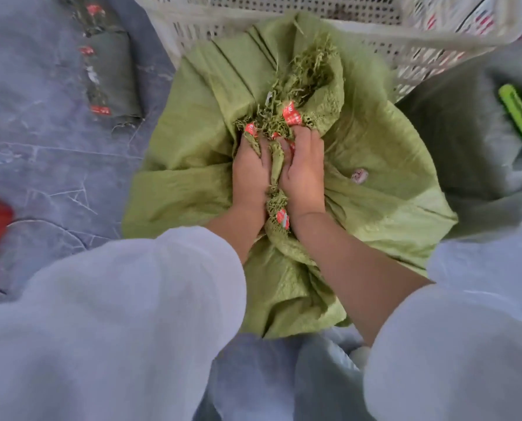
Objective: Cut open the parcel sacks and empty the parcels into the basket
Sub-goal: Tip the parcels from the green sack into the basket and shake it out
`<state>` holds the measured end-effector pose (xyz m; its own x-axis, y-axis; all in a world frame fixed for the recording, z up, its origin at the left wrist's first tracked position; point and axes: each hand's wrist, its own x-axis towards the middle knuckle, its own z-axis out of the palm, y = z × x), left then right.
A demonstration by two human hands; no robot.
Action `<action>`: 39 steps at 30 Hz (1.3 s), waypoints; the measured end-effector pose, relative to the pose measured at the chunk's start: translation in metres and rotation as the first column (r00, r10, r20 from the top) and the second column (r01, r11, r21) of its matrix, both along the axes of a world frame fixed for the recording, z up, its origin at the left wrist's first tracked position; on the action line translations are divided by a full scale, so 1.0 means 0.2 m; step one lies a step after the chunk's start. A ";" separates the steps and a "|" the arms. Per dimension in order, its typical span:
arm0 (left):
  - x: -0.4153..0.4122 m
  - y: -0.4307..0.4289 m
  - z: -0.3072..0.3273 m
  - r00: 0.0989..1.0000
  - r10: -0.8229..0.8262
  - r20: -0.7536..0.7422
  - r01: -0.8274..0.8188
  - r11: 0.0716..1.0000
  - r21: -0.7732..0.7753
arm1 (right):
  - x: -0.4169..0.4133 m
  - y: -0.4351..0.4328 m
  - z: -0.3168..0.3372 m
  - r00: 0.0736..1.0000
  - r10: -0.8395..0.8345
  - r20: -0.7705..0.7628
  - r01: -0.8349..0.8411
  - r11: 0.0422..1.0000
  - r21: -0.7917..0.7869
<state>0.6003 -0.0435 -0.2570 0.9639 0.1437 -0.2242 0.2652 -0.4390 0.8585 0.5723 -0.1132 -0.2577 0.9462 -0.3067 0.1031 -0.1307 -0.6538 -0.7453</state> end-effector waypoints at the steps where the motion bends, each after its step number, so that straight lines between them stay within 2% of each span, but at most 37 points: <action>1: -0.04 0.02 0.04 0.998 -0.026 -0.061 0.025 1.000 -0.013 | -0.05 0.01 0.02 0.999 0.020 -0.033 -0.021 1.000 -0.022; 3: -0.14 0.09 0.14 0.959 -0.091 -0.269 0.081 0.995 -0.050 | -0.18 0.04 0.10 0.990 0.027 -0.140 -0.025 1.000 0.017; 4: -0.19 0.13 0.21 0.923 -0.094 -0.372 0.071 0.995 -0.075 | -0.25 0.05 0.16 0.977 0.026 -0.212 -0.007 0.996 0.088; 5: -0.23 0.18 0.28 0.900 -0.064 -0.431 0.019 0.994 -0.109 | -0.32 0.07 0.24 0.959 0.032 -0.283 0.025 0.980 0.195; 7: -0.29 0.29 0.48 0.885 0.090 -0.456 -0.196 0.962 -0.191 | -0.40 0.11 0.44 0.927 0.045 -0.371 0.120 0.904 0.409; 9: -0.36 0.41 0.72 0.860 0.212 -0.464 -0.382 0.870 -0.310 | -0.46 0.14 0.69 0.934 0.047 -0.355 0.158 0.836 0.526; 12: -0.49 0.55 1.12 0.876 0.173 -0.451 -0.417 0.741 -0.526 | -0.56 0.15 1.09 0.964 0.047 -0.263 0.103 0.843 0.528; 14: -0.56 0.59 1.41 0.892 0.161 -0.422 -0.409 0.683 -0.605 | -0.65 0.14 1.36 0.976 0.029 -0.217 0.088 0.855 0.510; 18: -0.57 0.61 1.90 0.831 0.298 -0.470 -0.549 0.584 -0.599 | -0.73 0.11 1.84 0.979 0.026 -0.204 0.106 0.787 0.608; 24: -0.64 0.66 2.43 0.768 0.334 -0.547 -0.636 0.501 -0.586 | -0.81 0.12 2.36 0.987 0.048 -0.152 0.071 0.717 0.694; 25: -0.67 0.67 2.50 0.753 0.345 -0.561 -0.655 0.474 -0.588 | -0.83 0.12 2.44 0.986 0.067 -0.152 0.057 0.720 0.691; 27: -0.72 0.71 2.64 0.724 0.331 -0.605 -0.689 0.356 -0.631 | -0.92 0.15 2.58 0.976 0.130 -0.177 0.020 0.752 0.658; 30: -0.76 0.76 2.88 0.782 0.275 -0.559 -0.619 0.251 -0.744 | -1.05 0.17 2.79 0.951 0.220 -0.219 -0.020 0.746 0.666; 31: -0.77 0.76 2.96 0.807 0.251 -0.534 -0.587 0.243 -0.773 | -1.08 0.17 2.85 0.937 0.238 -0.257 0.010 0.713 0.701; 33: -0.81 0.73 3.08 0.856 0.158 -0.492 -0.517 0.284 -0.808 | -1.13 0.19 2.95 0.883 0.283 -0.376 0.110 0.652 0.750; 35: -0.87 0.66 3.15 0.874 0.021 -0.485 -0.453 0.393 -0.800 | -1.12 0.24 3.01 0.835 0.329 -0.442 0.103 0.695 0.712; 37: -0.91 0.61 3.21 0.868 -0.045 -0.494 -0.425 0.445 -0.788 | -1.08 0.32 3.07 0.817 0.284 -0.502 0.152 0.733 0.663; 39: -0.91 0.63 3.25 0.878 -0.053 -0.475 -0.399 0.466 -0.790 | -1.03 0.34 3.07 0.780 0.242 -0.577 0.292 0.676 0.677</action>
<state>0.4177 0.0823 0.3932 0.7303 -0.1823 -0.6584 0.6341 0.5395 0.5540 0.3662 -0.0445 0.3559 0.7054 -0.0499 -0.7071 -0.7056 0.0458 -0.7071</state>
